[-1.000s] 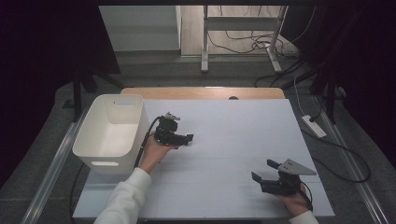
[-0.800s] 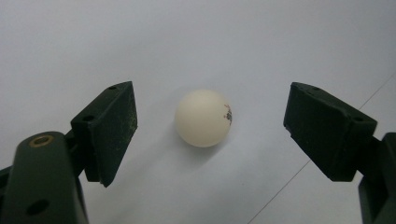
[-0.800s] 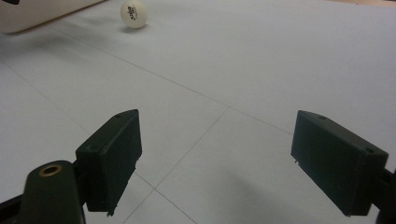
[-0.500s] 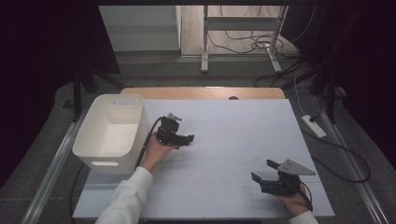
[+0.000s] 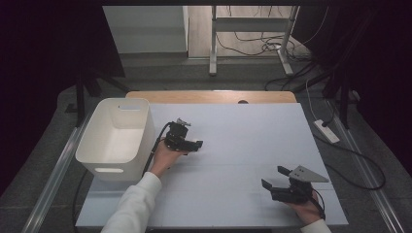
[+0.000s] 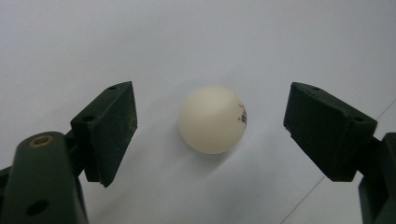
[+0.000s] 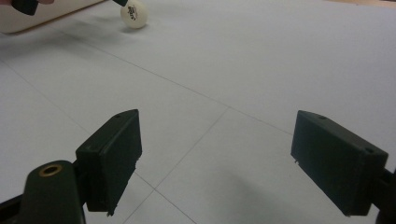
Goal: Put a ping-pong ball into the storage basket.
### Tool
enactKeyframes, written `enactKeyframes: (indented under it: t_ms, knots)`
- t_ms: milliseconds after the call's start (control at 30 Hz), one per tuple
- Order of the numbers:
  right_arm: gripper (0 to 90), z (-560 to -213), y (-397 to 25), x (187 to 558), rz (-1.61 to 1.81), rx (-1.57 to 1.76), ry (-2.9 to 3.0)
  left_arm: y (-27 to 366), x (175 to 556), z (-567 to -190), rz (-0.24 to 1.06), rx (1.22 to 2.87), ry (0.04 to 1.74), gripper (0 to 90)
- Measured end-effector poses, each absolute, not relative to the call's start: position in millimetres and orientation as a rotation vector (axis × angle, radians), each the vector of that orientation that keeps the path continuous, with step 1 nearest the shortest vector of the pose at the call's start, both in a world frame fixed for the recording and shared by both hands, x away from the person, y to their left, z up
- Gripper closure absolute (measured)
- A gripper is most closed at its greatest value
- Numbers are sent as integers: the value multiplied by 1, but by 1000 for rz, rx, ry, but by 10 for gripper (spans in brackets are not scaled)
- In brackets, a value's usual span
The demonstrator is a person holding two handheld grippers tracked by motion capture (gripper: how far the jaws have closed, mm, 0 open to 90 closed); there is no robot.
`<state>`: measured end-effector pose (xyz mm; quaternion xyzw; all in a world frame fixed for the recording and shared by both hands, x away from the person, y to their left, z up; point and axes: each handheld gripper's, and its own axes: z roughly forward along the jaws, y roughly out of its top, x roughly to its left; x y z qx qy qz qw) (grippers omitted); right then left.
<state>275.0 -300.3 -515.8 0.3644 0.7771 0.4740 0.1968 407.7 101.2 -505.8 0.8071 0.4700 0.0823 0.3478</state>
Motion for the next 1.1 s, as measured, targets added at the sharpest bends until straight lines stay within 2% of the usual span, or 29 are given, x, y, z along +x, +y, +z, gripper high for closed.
enactKeyframes:
  t_ms: [567, 900, 1033, 1100]
  knots:
    - [162, -516, -300, 275, 1324, 1019, 2177, 94, 416, -518, 174, 2131, 1239, 202]
    - [162, -516, -300, 275, 1326, 1021, 2170, 97, 416, -520, 124, 2139, 1223, 364]
    - [162, -516, -300, 275, 1324, 1020, 2171, 101, 418, -521, 69, 2116, 1217, 499]
    - [162, -516, -300, 275, 1325, 1022, 2171, 101, 418, -520, 63, 2114, 1216, 502]
